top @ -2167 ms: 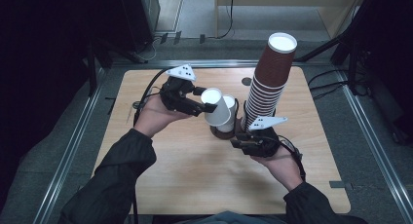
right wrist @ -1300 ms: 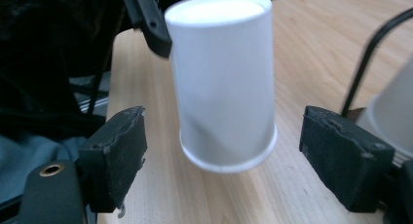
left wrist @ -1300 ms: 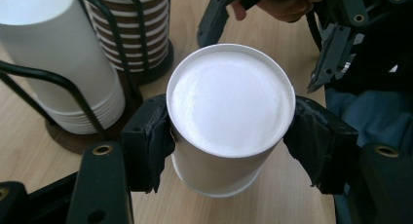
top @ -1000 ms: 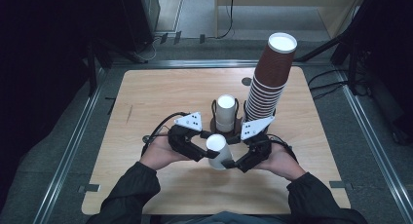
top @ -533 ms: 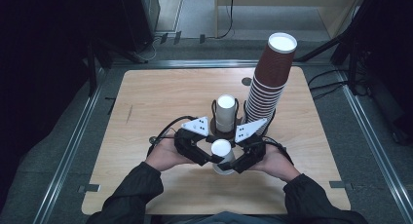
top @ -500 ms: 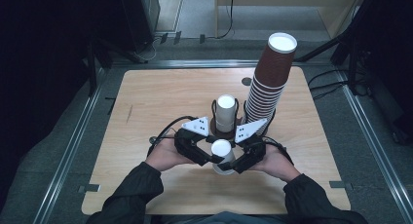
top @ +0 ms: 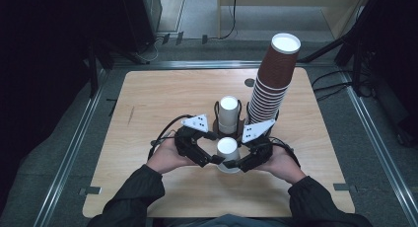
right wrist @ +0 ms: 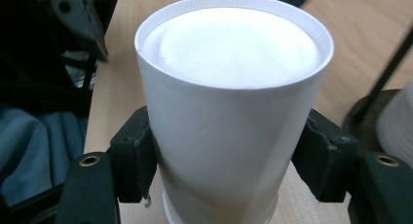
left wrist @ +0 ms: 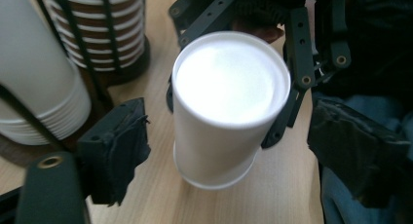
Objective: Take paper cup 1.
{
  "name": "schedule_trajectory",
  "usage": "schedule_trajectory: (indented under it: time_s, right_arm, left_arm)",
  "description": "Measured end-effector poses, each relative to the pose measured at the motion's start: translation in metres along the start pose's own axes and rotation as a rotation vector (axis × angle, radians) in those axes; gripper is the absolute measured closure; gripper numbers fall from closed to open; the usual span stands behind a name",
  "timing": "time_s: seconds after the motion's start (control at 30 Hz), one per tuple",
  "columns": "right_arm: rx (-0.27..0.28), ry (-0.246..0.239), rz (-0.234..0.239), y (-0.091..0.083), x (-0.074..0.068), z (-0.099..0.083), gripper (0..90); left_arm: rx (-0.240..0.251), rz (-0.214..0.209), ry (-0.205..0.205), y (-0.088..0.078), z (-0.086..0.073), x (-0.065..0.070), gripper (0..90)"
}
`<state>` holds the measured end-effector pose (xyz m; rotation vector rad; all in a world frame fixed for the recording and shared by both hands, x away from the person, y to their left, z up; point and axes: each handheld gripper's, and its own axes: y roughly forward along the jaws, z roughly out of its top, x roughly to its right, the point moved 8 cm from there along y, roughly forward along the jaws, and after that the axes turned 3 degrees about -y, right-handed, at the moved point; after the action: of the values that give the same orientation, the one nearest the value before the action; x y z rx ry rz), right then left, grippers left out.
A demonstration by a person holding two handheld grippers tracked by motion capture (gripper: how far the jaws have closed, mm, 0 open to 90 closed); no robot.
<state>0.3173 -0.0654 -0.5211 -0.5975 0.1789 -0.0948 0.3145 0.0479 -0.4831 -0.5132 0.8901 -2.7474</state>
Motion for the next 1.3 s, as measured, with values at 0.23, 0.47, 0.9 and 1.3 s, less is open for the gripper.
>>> schedule_trajectory:
  time_s: [0.23,0.47,0.9,1.3]
  right_arm:
    - [0.137,0.003,-0.004,-0.014,0.002,0.009,32.6]
    - [0.206,-0.010,0.021,-0.016,-0.004,0.014,32.6]
    - [0.320,-0.018,0.069,-0.015,-0.013,0.028,32.6]
    - [0.332,-0.024,0.078,-0.009,-0.015,0.032,33.6]
  left_arm:
    - [0.039,0.005,-0.038,-0.004,-0.010,-0.006,13.0]
    - [0.025,-0.009,-0.065,0.005,-0.023,-0.004,12.9]
    - [0.035,-0.043,-0.055,0.026,-0.028,0.005,13.5]
    - [0.054,-0.061,-0.067,0.026,-0.028,0.006,23.4]
